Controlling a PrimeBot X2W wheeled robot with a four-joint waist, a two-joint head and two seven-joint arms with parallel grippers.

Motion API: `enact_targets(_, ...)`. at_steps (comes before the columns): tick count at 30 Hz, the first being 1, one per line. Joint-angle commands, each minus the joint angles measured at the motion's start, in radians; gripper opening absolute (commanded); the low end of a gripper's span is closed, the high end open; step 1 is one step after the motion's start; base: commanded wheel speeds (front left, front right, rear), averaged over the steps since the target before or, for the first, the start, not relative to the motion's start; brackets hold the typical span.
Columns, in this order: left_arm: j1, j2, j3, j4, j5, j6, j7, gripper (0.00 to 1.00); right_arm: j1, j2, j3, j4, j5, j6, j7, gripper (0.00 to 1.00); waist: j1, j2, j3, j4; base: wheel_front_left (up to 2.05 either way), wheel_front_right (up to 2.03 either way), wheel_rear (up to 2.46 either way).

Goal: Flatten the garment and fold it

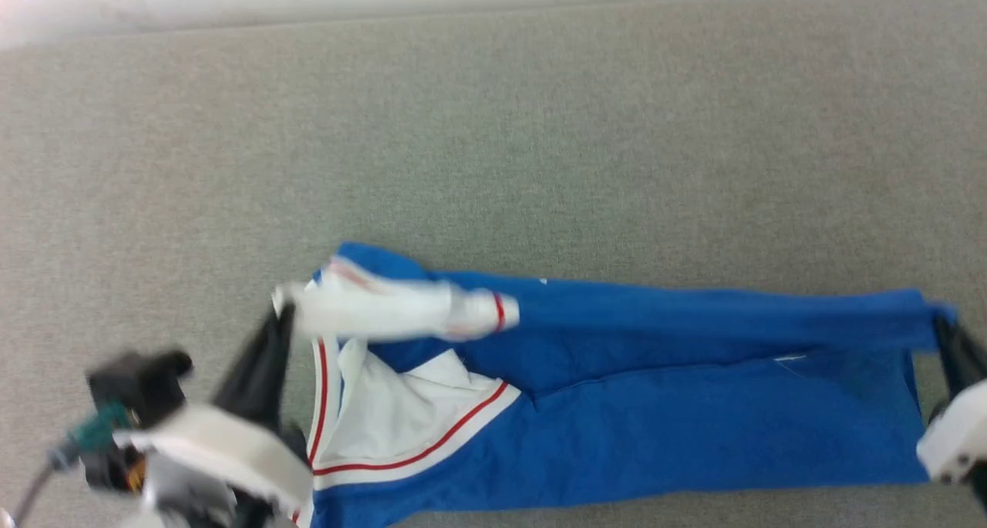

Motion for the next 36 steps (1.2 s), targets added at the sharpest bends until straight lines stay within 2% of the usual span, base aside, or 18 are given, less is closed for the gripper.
enact_targets(1,0.015,-0.004,0.001,-0.001,-0.006,0.005,-0.008,0.0,0.015,0.003,-0.007,0.002,0.0,-0.002,-0.008,0.0,0.0003,0.0,-0.02,0.009,0.0,0.0,0.0)
enact_targets(8,0.086,-0.039,-0.052,0.123,-0.032,-0.029,-0.026,0.0,0.079,0.043,0.005,0.053,-0.009,-0.002,-0.014,0.0,0.0003,0.0,-0.051,0.012,0.0,0.0,0.0)
enact_targets(12,0.06,-0.033,-0.105,0.226,-0.021,-0.081,0.0,0.0,0.07,0.042,0.021,0.09,-0.017,-0.002,-0.016,0.0,0.0003,0.0,-0.066,0.007,0.0,0.0,0.0)
enact_targets(13,0.051,-0.031,-0.118,0.251,-0.014,-0.091,0.005,0.0,0.066,0.04,0.024,0.099,-0.018,-0.002,-0.015,0.03,0.0003,0.0,-0.069,0.005,0.0,0.0,0.0)
enact_targets(14,0.043,-0.035,-0.126,0.272,-0.01,-0.097,0.005,0.19,0.063,0.037,0.027,0.108,-0.02,-0.002,-0.013,0.25,0.0003,0.0,-0.073,0.003,0.0,0.0,0.0)
enact_targets(15,0.033,-0.04,-0.13,0.289,-0.007,-0.1,0.001,0.65,0.059,0.034,0.029,0.115,-0.022,-0.002,-0.009,0.47,0.0003,0.0,-0.075,0.002,0.0,0.0,0.0)
enact_targets(16,0.024,-0.048,-0.132,0.303,-0.005,-0.102,-0.007,0.98,0.055,0.03,0.032,0.12,-0.022,-0.002,-0.007,0.98,0.0003,0.0,-0.077,0.0,0.0,0.0,0.0)
enact_targets(21,0.0,-0.077,-0.104,0.323,-0.008,-0.091,-0.067,1.0,0.038,0.038,0.01,0.109,0.033,-0.002,0.018,1.0,0.0003,0.0,-0.086,-0.007,0.0,0.0,0.0)
enact_targets(28,0.021,-0.071,-0.013,0.23,-0.003,-0.032,-0.174,1.0,0.031,0.053,-0.058,0.031,0.078,-0.002,0.026,1.0,0.0003,0.0,-0.076,-0.011,0.0,0.0,0.0)
enact_targets(36,0.051,-0.055,0.003,0.114,0.03,0.028,-0.18,1.0,0.068,0.049,-0.032,0.042,0.077,-0.002,0.052,1.0,0.0003,0.0,-0.053,0.008,0.0,0.0,0.0)
